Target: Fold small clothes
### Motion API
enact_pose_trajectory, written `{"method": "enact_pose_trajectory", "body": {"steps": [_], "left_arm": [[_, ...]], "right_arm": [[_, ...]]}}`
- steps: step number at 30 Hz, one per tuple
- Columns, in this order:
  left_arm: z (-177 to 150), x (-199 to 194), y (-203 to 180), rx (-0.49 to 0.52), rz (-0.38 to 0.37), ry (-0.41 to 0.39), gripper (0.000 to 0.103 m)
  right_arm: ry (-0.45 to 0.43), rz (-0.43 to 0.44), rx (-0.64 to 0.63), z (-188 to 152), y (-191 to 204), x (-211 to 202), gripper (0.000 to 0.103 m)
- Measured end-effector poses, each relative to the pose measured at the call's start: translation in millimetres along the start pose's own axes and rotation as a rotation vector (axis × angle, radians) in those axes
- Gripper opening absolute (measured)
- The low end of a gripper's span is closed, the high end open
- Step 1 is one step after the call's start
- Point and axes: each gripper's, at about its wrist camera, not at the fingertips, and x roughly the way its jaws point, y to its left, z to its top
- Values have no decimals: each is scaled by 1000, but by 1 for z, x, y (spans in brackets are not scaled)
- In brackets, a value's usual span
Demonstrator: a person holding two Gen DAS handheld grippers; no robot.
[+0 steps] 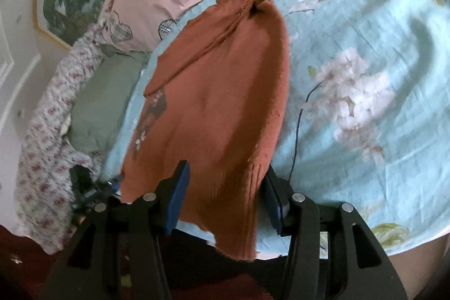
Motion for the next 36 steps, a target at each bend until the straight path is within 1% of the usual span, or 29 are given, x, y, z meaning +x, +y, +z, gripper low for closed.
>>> {"method": "enact_pose_trajectory", "body": {"steps": [3, 4, 5, 6, 7, 8, 9, 11, 12, 14, 15, 18, 19, 20, 21, 23, 24, 27, 30, 33, 36], "left_arm": [[-1, 1, 0, 17, 5, 8, 44], [-1, 1, 1, 19, 5, 8, 43], [-2, 1, 2, 22, 5, 6, 39], [-2, 2, 3, 23, 9, 2, 27], [-2, 2, 4, 24, 15, 3, 19], [-1, 2, 6, 21, 11, 3, 7], [-1, -1, 8, 12, -2, -4, 7], [-1, -8, 9, 1, -3, -28, 7], [-2, -10, 11, -1, 5, -25, 7], [-3, -7, 18, -19, 4, -1, 7], [-4, -4, 25, -44, -14, 21, 7], [-5, -1, 30, -85, -49, 29, 9], [-5, 0, 28, -82, -52, 31, 9], [-5, 1, 27, -74, -52, 33, 8], [-5, 1, 23, -51, -48, 33, 6], [-6, -3, 17, -8, -14, 15, 5], [-7, -9, 15, 3, -4, -8, 5], [-6, -24, 18, -14, -28, -64, 5], [1, -33, 15, -22, -57, -99, 5], [12, -40, 1, 0, -68, -127, 5], [31, -47, -11, 27, -72, -166, 5]], "right_arm": [[-7, 29, 18, 1, -5, 1, 51], [-5, 29, 17, 2, -5, 2, 46], [-3, -3, 1, 1, -3, 2, 18], [7, -30, -15, 1, -2, 3, 7], [14, -50, -28, 0, -2, 3, 7], [11, -46, -34, 0, -4, -1, 7], [10, -44, -34, -1, -6, -4, 7], [12, -47, -26, -1, -12, -5, 7], [13, -38, -17, 0, -13, -4, 10], [25, -26, -2, -1, -13, 0, 10], [31, -26, -6, -1, -11, 3, 10], [41, -36, -37, -3, -3, 9, 10], [38, -40, -41, -4, -1, 9, 10], [30, -34, -37, -4, -1, 6, 8], [20, -30, -34, -4, -1, 3, 8], [-5, -18, -29, -5, -3, -6, 8], [-12, -1, -20, -5, -5, -9, 7], [-36, 64, 10, 0, -5, -12, 7], [-83, 140, 9, 12, 6, -18, 7], [-125, 181, 11, 29, 13, -23, 7], [-165, 182, -13, 51, 20, -25, 7]]}}
